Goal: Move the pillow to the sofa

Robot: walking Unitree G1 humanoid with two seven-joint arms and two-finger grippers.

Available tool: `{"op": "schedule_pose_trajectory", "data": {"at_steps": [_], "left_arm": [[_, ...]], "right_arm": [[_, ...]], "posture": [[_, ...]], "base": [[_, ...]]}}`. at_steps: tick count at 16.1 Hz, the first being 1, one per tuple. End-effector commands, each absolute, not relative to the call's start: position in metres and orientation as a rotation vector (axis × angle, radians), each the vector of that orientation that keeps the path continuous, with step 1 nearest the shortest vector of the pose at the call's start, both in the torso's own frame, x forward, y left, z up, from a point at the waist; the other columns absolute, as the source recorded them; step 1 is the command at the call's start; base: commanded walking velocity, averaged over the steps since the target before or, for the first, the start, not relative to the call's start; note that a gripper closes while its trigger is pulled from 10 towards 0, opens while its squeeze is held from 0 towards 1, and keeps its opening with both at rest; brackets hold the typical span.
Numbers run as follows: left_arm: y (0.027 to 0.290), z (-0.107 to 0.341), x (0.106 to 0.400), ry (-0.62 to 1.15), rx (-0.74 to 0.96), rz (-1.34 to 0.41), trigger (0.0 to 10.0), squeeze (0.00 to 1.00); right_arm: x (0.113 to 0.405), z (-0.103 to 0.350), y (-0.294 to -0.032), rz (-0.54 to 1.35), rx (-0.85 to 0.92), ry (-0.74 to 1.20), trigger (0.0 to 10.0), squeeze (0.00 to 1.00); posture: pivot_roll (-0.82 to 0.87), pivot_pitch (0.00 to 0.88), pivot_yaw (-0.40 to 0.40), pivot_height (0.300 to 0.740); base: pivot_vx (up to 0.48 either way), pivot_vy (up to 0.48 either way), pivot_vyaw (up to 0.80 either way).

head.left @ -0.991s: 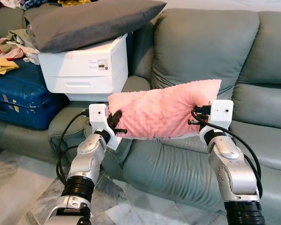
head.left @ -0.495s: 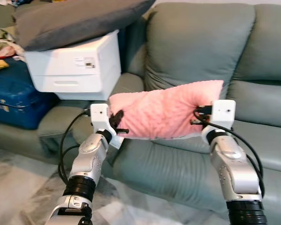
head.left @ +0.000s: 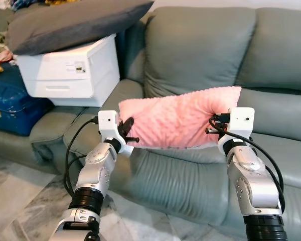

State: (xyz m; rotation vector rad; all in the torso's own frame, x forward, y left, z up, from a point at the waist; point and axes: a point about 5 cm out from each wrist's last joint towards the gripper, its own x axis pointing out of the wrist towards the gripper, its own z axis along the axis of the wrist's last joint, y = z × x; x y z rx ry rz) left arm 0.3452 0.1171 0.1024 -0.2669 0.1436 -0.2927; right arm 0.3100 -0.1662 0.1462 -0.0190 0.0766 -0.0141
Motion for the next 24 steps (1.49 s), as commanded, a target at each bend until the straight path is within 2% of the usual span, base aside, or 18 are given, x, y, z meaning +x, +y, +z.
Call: {"op": "schedule_pose_trajectory", "data": {"at_steps": [1, 4, 8, 12, 17, 21, 24], "left_arm": [[0.128, 0.111, 0.351, 0.110, -0.265, -0.267, 10.0, 0.00], [0.130, 0.113, 0.354, 0.108, -0.263, -0.266, 10.0, 0.00], [0.129, 0.113, 0.355, 0.109, -0.255, -0.271, 10.0, 0.00], [0.128, 0.110, 0.354, 0.105, -0.268, -0.243, 10.0, 0.00], [0.131, 0.095, 0.341, 0.132, -0.284, -0.204, 10.0, 0.00], [0.135, 0.094, 0.340, 0.139, -0.265, -0.206, 10.0, 0.00], [0.137, 0.100, 0.342, 0.135, -0.232, -0.247, 10.0, 0.00]], "right_arm": [[0.312, 0.154, -0.157, 0.012, -0.015, 0.047, 10.0, 0.00], [0.312, 0.153, -0.157, 0.011, -0.013, 0.052, 10.0, 0.00], [0.310, 0.152, -0.159, 0.007, -0.015, 0.058, 10.0, 0.00], [0.309, 0.151, -0.156, 0.057, -0.042, 0.079, 10.0, 0.00], [0.317, 0.149, -0.149, 0.102, -0.057, 0.100, 10.0, 0.00], [0.316, 0.146, -0.147, 0.094, -0.042, 0.103, 10.0, 0.00], [0.313, 0.142, -0.148, 0.049, -0.010, 0.099, 10.0, 0.00]], "posture": [[-0.22, 0.000, 0.055, 0.740], [-0.22, 0.000, 0.054, 0.740], [-0.23, 0.000, 0.052, 0.740], [-0.20, 0.000, -0.046, 0.740], [-0.17, 0.000, -0.078, 0.740], [-0.17, 0.000, -0.037, 0.740], [-0.18, 0.000, 0.025, 0.740]], "base": [[0.000, 0.000, 0.00], [0.000, 0.000, 0.00], [0.000, 0.000, -0.80], [0.000, 0.000, 0.00], [0.000, 0.000, 0.00], [0.000, 0.000, 0.00], [0.000, 0.000, 0.00]]}}
